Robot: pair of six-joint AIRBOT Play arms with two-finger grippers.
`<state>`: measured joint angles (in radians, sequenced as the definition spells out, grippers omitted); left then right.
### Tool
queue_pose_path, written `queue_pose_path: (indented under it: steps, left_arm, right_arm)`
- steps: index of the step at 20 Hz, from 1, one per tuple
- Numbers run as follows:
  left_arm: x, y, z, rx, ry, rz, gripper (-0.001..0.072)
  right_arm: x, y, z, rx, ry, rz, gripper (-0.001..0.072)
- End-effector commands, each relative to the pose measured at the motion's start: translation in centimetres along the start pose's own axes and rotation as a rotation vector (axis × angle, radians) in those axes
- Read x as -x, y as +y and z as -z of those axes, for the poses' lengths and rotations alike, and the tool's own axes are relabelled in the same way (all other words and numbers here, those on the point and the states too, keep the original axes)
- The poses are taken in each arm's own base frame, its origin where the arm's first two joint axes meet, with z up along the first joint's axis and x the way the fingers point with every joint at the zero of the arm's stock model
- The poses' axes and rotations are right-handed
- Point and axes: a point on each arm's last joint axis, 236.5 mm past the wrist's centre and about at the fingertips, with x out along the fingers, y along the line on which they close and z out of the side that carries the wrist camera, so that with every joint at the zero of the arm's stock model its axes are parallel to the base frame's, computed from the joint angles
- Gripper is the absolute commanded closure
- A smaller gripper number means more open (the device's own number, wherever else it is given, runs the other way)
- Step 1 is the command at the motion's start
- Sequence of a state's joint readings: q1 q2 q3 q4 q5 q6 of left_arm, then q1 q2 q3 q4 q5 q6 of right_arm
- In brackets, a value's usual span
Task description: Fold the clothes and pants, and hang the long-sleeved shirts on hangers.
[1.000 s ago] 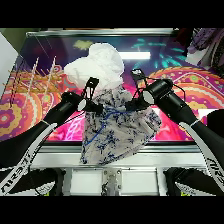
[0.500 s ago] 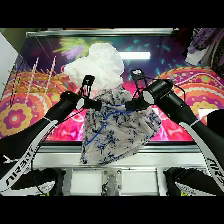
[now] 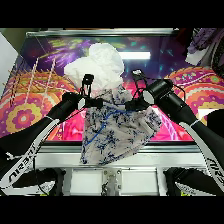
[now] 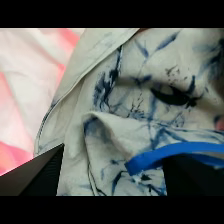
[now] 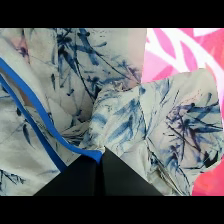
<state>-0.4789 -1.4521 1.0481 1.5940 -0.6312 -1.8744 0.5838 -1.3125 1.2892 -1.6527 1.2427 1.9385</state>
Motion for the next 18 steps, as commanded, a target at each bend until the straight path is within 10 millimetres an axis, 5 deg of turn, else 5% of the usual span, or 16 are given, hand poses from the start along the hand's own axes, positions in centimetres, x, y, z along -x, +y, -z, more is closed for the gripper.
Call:
queue_pose_path:
  steps: [1, 7, 10, 11, 12, 13, 15, 18]
  left_arm:
    - [-0.5, -0.2, -0.7, 0.013, -0.017, 0.005, 0.008]
    - [-3.2, -0.6, -2.1, 0.013, 0.06, -0.021, 0.0091]
    - [-4.2, 0.0, -0.7, 0.011, 0.148, -0.051, 0.01]
    - [-4.5, 0.5, 0.0, 0.018, 0.171, -0.061, 0.0226]
    - [-4.6, 1.1, 0.6, 0.025, 0.188, -0.068, 0.0523]
    - [-4.6, 1.6, 1.1, 0.033, 0.202, -0.075, 0.068]
    - [-3.6, 2.4, 0.9, 0.048, 0.21, -0.086, 0.0693]
    - [1.6, 2.1, -3.1, -0.002, 0.089, -0.057, 0.0693]
  right_arm:
    - [0.0, 0.0, 0.0, -0.001, 0.0, -0.002, 0.0699]
    - [0.0, 0.6, 0.2, -0.009, 0.01, -0.024, 0.0699]
    - [0.0, 0.5, 0.3, -0.009, 0.012, -0.022, 0.0699]
    - [0.0, 0.5, 0.3, -0.008, 0.012, -0.022, 0.0699]
    - [0.0, 0.4, 0.2, -0.007, 0.01, -0.019, 0.0699]
    - [0.0, 0.3, 0.2, -0.005, 0.008, -0.012, 0.0699]
    - [0.1, -0.1, 0.1, 0.001, 0.004, 0.004, 0.0699]
    - [2.1, -2.9, -0.8, 0.003, 0.011, 0.076, 0.07]
